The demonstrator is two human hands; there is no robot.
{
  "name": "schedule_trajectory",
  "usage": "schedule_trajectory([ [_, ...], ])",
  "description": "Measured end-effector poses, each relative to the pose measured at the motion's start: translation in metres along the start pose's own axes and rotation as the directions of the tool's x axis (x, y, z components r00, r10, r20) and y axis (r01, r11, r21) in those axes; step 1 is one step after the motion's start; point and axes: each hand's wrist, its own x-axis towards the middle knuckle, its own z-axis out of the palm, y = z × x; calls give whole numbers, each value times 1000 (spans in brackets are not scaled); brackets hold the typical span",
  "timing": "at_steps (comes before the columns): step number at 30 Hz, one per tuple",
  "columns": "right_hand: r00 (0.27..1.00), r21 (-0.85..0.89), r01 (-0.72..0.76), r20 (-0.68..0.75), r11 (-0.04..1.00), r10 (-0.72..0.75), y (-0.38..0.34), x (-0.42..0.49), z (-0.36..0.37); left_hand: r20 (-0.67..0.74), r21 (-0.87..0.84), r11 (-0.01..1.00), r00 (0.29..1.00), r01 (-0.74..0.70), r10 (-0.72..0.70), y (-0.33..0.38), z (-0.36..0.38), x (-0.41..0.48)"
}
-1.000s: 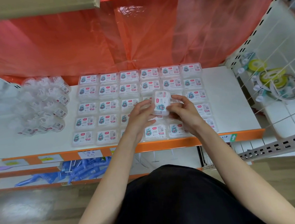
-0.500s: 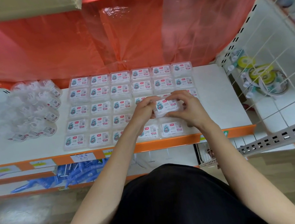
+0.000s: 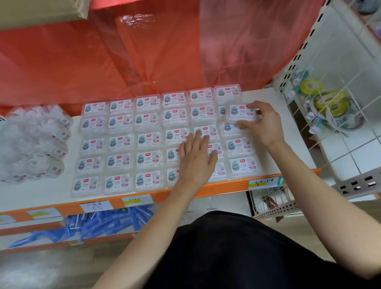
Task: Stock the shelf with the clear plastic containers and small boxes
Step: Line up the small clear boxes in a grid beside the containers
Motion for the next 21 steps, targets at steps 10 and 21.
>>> schedule_trajectory([
  [10,995,-78,29,95,997,-22,-2,28,21,0,40,999,1000,6,-6,-1,0,1],
  [21,996,-132,68,71,989,-59,4,24,25,10,34,999,999,37,-38,4,-13,3],
])
